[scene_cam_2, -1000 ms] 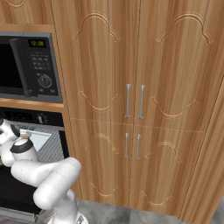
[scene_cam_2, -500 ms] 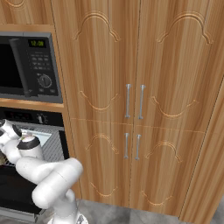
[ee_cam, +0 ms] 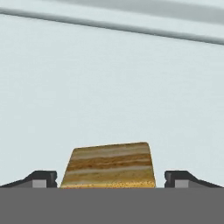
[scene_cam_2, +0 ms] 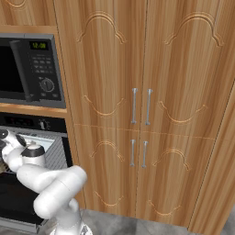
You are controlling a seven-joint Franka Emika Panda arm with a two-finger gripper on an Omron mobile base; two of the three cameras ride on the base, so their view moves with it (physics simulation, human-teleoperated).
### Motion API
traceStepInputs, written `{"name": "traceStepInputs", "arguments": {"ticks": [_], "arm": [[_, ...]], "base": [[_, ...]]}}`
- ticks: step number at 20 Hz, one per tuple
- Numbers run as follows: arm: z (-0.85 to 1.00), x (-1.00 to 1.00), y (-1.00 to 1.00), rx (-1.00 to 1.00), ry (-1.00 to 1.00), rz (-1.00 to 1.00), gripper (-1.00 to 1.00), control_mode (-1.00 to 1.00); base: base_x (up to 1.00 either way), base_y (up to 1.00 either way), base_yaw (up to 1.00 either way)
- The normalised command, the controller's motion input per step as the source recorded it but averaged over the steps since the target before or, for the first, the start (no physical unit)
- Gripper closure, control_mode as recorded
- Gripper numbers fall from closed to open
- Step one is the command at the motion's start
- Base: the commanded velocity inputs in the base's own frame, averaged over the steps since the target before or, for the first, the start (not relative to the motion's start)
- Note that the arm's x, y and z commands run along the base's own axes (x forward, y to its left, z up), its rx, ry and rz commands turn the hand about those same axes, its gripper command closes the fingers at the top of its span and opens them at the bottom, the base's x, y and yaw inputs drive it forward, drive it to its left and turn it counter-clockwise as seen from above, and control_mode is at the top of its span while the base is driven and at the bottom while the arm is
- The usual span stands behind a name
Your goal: Take the baked cake out of the oven and place it on the plate for cooling. Then close the oven door.
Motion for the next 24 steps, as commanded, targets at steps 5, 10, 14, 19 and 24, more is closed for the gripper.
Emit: {"name": "traceStepInputs", "arguments": {"ticks": [5, 10, 14, 19, 24], "arm": [[-0.48, -0.04, 0.00, -0.02, -0.03, 0.00, -1.00, -1.00], [-0.61, -0.32, 0.15, -0.14, 0.00, 0.00, 1.00, -1.00], [-0.63, -0.39, 0.21, -0.16, 0.00, 0.00, 1.00, -1.00], [-0.58, -0.53, 0.19, -0.14, 0.00, 0.00, 1.00, -1.00], [-0.45, -0.59, 0.22, -0.06, 0.00, 0.00, 1.00, -1.00]], "base": [[0.00, 0.00, 0.00], [0.00, 0.00, 0.00], [0.00, 0.00, 0.00], [0.00, 0.00, 0.00], [0.00, 0.00, 0.00]]}}
